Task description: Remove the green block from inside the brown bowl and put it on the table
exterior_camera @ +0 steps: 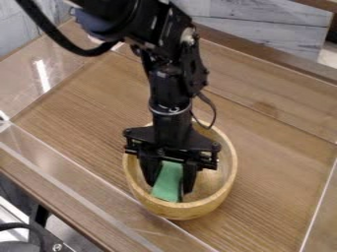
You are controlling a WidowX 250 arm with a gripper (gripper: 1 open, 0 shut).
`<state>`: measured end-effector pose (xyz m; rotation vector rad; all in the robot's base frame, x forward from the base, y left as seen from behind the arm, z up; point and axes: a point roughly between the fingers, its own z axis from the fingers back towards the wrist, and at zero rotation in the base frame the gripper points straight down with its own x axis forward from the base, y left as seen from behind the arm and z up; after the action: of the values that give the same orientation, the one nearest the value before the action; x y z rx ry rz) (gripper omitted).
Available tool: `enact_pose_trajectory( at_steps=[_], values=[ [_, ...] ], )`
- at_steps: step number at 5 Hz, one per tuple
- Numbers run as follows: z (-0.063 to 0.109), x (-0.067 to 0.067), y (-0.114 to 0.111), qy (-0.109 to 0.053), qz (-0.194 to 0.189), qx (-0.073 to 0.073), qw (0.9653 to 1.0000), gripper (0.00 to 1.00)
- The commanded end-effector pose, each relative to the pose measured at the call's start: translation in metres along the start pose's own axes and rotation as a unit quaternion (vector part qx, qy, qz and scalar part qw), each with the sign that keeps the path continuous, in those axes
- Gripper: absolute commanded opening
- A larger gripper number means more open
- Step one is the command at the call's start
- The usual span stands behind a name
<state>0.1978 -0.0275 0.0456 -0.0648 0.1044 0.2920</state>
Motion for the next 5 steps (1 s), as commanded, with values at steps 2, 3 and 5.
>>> enact_pose_trajectory(
  at_steps=[2, 3, 5],
  values=[
    [0.029, 0.007, -0.011, -0.022, -0.012, -0.017, 0.9995, 0.00],
    [0.033, 0.007, -0.014, -0.021, -0.017, -0.022, 0.9994, 0.00],
    [0.071, 0.007, 0.000, -0.028, -0.013, -0.037, 0.9988, 0.00]
  ],
)
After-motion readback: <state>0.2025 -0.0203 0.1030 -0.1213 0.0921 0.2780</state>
